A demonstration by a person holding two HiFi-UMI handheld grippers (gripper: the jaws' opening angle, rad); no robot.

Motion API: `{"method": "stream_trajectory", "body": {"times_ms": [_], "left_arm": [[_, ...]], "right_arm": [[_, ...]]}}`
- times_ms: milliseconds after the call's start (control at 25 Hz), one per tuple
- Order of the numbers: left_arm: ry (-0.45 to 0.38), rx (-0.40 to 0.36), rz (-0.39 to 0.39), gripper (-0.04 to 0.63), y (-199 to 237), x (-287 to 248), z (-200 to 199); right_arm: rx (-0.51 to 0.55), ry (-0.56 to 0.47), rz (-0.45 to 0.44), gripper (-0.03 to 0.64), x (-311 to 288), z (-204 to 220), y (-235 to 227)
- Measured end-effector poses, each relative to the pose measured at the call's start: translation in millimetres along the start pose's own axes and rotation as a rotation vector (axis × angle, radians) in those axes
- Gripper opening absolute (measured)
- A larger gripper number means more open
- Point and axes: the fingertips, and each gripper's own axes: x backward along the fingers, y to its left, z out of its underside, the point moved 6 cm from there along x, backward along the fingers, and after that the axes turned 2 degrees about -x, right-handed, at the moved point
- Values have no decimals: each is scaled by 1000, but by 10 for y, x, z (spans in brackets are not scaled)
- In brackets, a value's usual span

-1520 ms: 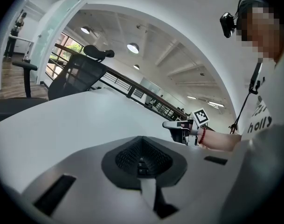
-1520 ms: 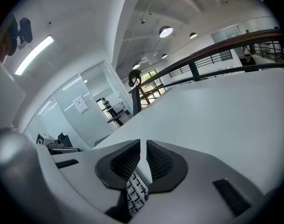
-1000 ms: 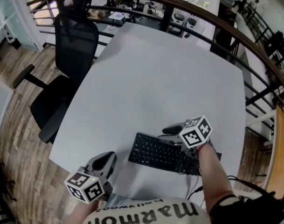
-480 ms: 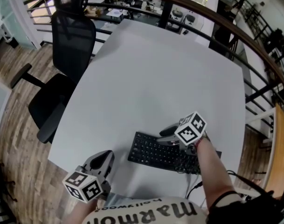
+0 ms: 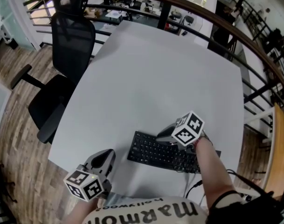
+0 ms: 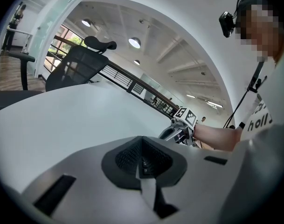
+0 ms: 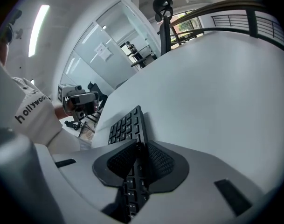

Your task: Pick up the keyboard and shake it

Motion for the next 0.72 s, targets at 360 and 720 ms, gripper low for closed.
{"method": "stream_trajectory", "body": {"times_ms": [360, 720], "left_arm": [[17, -21, 24, 2, -34, -77, 77], [52, 8, 259, 287, -280, -401, -34]], "right_arm": [[90, -111, 53, 92, 282, -54, 220], [186, -222, 95, 57, 556, -20, 624]]}}
